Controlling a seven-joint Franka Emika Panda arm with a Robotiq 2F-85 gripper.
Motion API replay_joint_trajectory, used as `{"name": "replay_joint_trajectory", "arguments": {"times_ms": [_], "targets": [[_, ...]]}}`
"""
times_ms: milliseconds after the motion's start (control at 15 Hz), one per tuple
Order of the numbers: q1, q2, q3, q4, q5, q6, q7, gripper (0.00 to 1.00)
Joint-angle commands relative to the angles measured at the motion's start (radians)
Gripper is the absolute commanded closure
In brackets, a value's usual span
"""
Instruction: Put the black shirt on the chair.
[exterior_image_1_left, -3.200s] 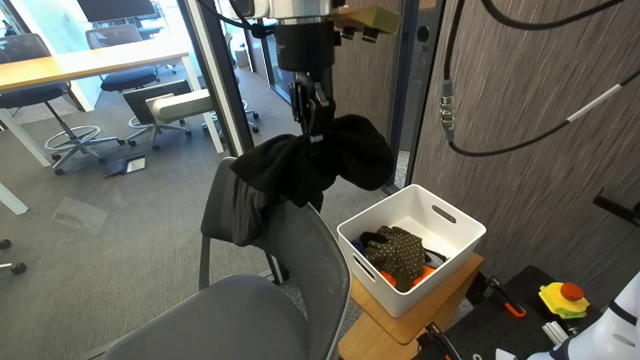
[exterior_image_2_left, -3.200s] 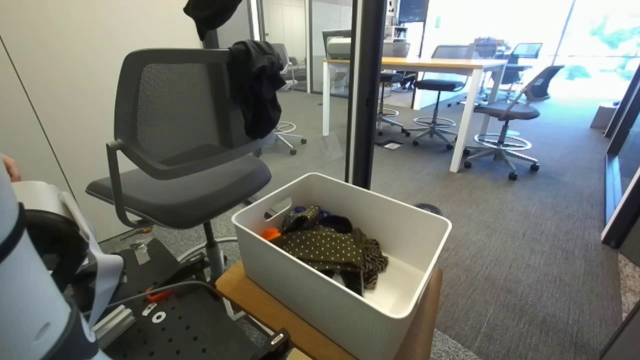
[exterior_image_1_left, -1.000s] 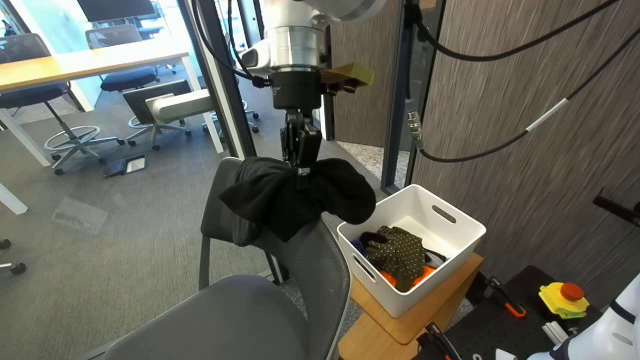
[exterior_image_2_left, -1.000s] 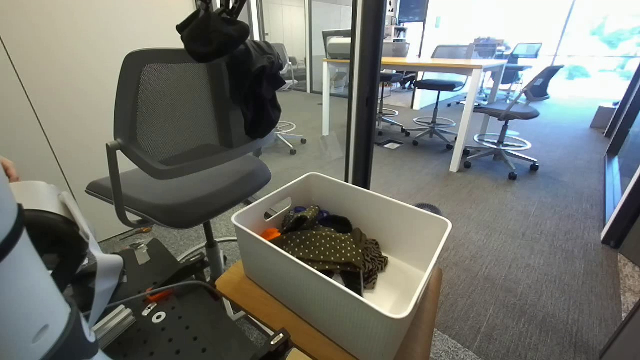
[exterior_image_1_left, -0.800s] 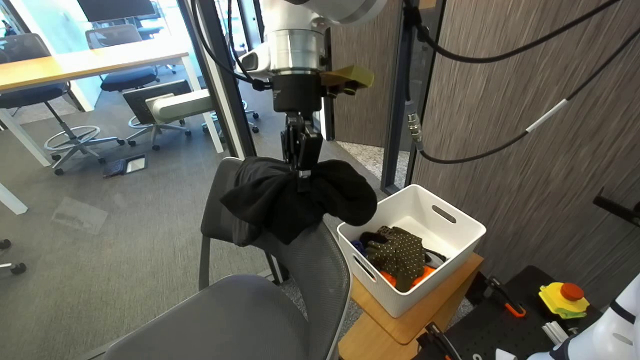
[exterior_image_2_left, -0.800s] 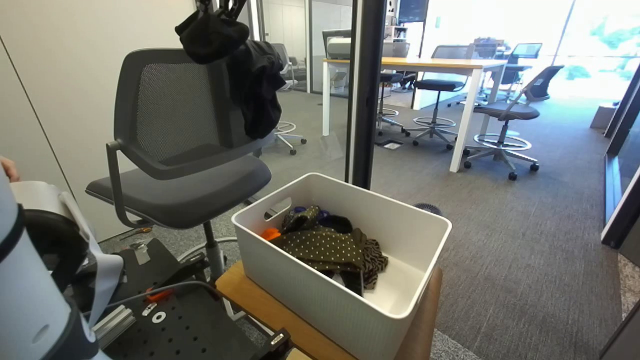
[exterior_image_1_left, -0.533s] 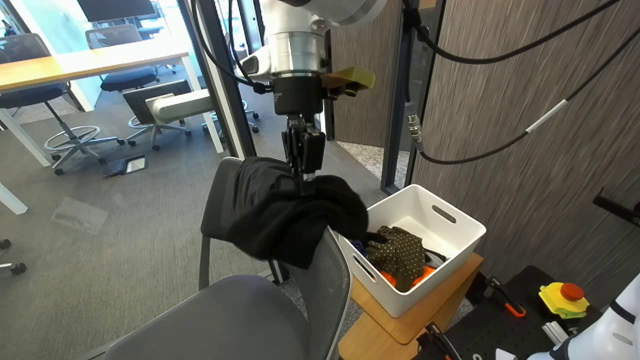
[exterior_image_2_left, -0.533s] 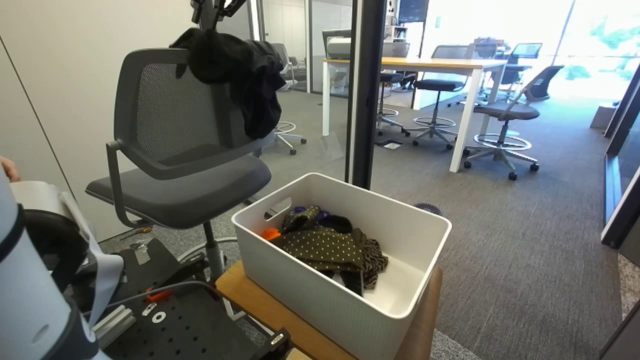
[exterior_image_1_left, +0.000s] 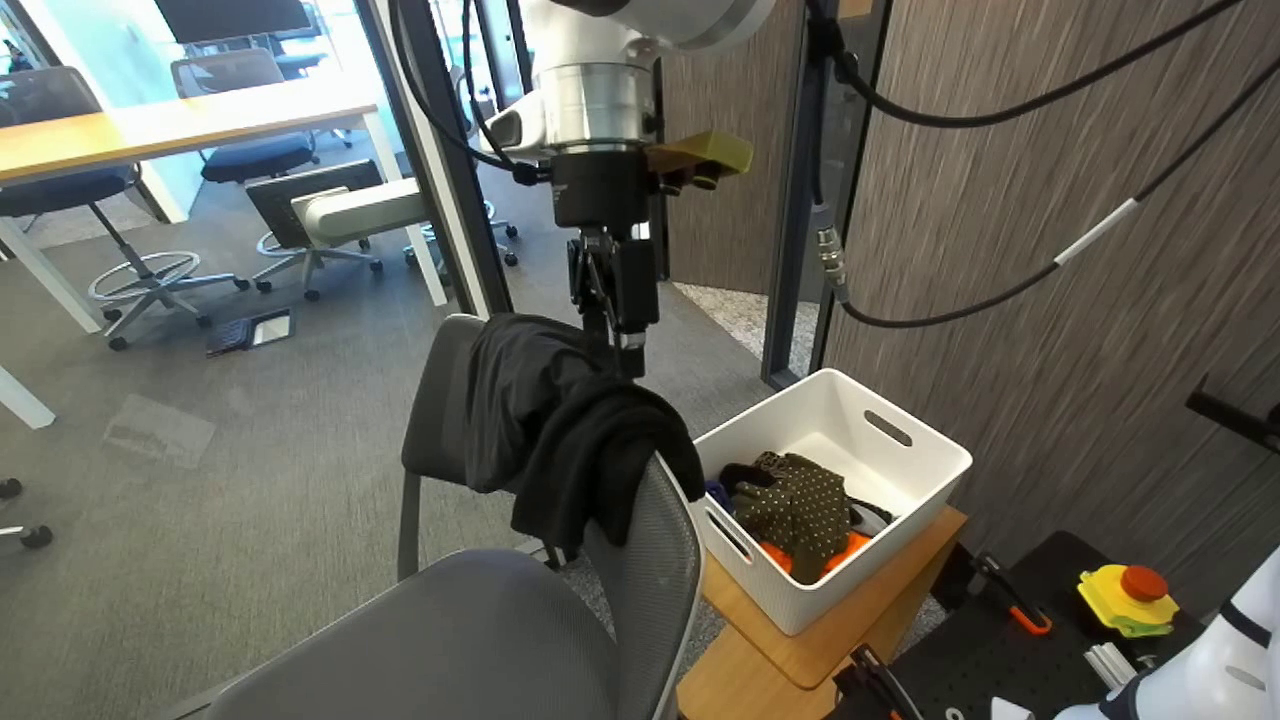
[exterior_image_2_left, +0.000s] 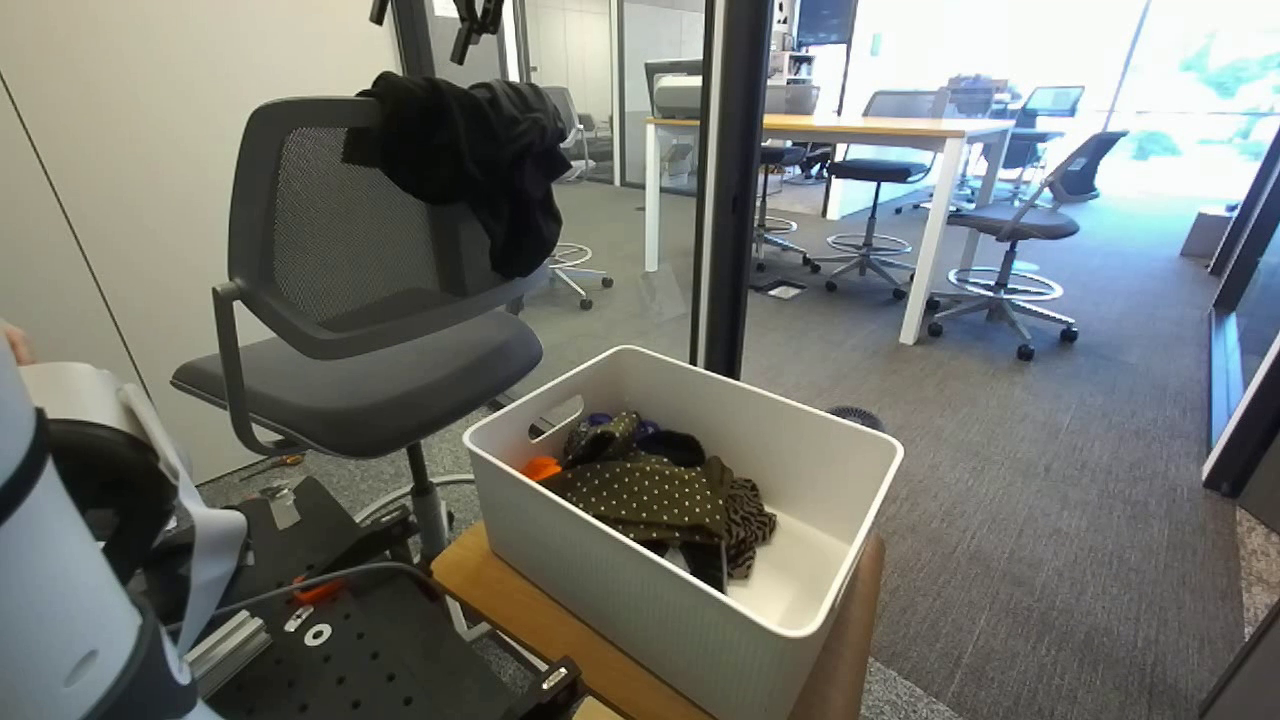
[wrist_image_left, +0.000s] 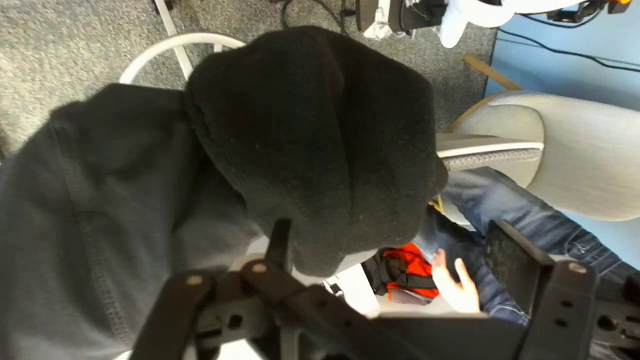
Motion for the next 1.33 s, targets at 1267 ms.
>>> {"name": "replay_joint_trajectory", "arguments": {"times_ms": [1267], "targets": [[-0.205, -0.6, -0.27, -0.727, -0.198, 0.204, 0.627, 0.0]]}}
